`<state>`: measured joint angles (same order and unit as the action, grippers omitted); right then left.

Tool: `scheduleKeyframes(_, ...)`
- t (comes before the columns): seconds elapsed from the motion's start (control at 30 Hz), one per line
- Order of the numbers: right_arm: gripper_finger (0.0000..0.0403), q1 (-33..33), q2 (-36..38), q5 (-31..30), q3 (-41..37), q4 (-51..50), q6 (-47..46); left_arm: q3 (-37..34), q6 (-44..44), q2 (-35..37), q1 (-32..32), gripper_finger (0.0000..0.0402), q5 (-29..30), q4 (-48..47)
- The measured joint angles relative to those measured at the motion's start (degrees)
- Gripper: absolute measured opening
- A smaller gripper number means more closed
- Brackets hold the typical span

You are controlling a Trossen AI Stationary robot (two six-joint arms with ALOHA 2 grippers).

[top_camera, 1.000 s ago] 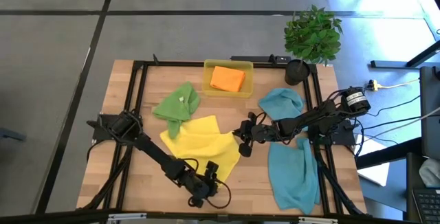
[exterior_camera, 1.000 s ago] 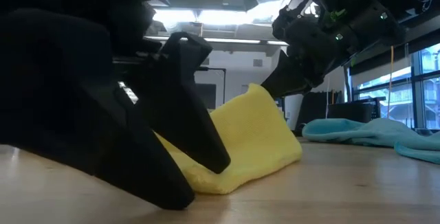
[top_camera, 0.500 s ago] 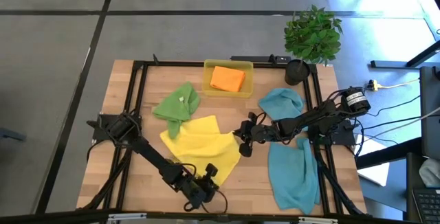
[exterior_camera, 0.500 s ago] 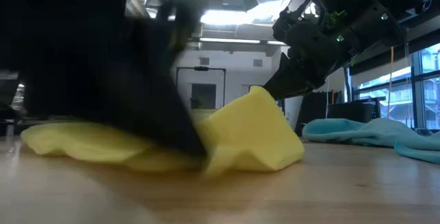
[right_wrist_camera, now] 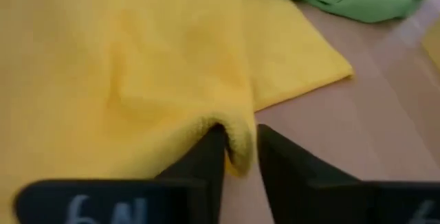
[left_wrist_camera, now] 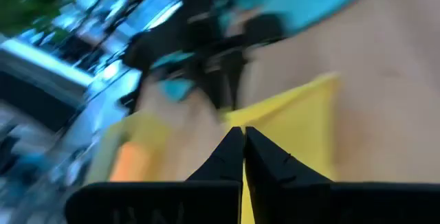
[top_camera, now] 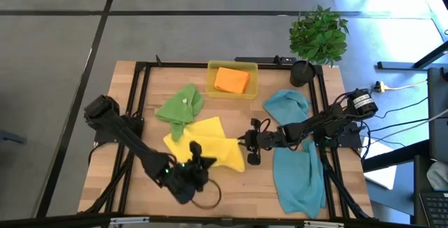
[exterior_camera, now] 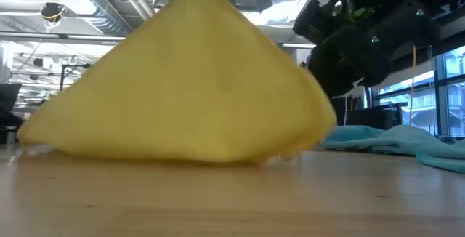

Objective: Fold microfiber towels
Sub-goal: Fold the yellow microfiber cloth

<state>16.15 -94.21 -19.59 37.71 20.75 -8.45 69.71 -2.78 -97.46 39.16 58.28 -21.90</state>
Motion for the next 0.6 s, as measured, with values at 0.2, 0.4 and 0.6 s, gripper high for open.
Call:
scheduleKeyframes(0.2, 0.0186, 1.3, 0.0, -1.8, 0.0, -1.4, 1.2, 0.0, -13.7, 2.9, -3.2, 0.0, 5.5, -14.5)
scheduleKeyframes(0.4, 0.0229, 1.3, 0.0, -4.6, 0.0, -2.5, -0.3, -1.2, -37.1, 3.1, -8.1, 0.0, 9.0, -33.7)
scheduleKeyframes(0.6, 0.0227, 1.3, 0.0, -7.6, 0.0, -0.8, 0.2, -3.1, -50.0, 3.1, -11.5, 0.0, 11.6, -42.1)
